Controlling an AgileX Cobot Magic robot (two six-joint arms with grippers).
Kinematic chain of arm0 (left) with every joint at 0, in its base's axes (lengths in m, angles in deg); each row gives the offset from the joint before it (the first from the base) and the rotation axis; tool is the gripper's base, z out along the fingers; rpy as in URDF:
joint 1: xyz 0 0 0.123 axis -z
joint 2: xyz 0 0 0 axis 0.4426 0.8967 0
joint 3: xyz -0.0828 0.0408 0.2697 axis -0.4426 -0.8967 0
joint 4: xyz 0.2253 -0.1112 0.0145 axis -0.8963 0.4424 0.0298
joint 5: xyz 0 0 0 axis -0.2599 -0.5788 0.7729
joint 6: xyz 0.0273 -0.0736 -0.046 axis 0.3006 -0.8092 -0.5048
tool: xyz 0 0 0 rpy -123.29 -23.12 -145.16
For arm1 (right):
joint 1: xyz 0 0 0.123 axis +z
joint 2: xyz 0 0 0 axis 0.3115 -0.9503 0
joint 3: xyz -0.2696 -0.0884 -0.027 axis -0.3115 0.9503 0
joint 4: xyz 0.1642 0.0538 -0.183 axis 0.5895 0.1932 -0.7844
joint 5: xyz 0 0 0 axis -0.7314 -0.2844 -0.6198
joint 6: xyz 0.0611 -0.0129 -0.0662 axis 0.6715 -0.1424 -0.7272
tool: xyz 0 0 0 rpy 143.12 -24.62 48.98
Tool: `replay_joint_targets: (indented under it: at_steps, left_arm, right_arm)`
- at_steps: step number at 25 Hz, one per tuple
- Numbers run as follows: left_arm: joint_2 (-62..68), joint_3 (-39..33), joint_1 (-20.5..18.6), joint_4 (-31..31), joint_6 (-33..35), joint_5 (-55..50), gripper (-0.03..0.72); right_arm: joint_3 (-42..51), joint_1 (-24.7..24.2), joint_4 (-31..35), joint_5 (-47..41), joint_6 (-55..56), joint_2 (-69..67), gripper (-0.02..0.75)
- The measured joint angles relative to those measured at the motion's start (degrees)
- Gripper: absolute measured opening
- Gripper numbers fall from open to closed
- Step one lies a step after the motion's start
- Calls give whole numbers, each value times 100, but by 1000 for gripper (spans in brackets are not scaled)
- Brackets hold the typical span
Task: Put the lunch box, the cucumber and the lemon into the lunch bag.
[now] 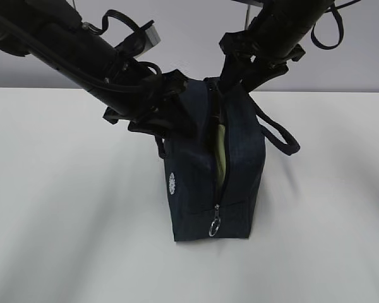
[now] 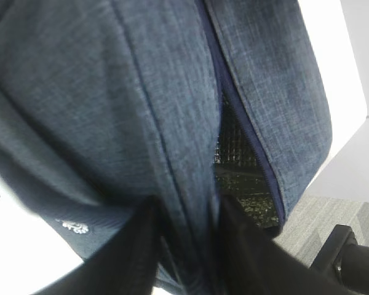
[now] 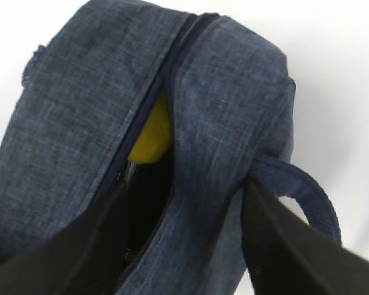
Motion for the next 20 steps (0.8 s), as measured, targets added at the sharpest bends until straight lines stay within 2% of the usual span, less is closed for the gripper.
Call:
replay_joint_targets:
  at_steps: [3, 5, 11, 20]
  left_arm:
    - [0, 0, 0, -40, 0, 0, 379]
    - [0, 0, 0, -143, 0, 0, 419]
    - [-377, 0, 0, -775, 0, 247, 433]
    - [-1350, 0, 0, -2204, -19, 478, 417]
  right_arm:
    - [-11, 0, 0, 0, 0, 0, 444]
    - [-89, 0, 0, 0, 0, 38, 446]
    - [-309, 0, 0, 10, -37, 423, 447]
    - [-337, 0, 45, -2, -374, 1545, 447]
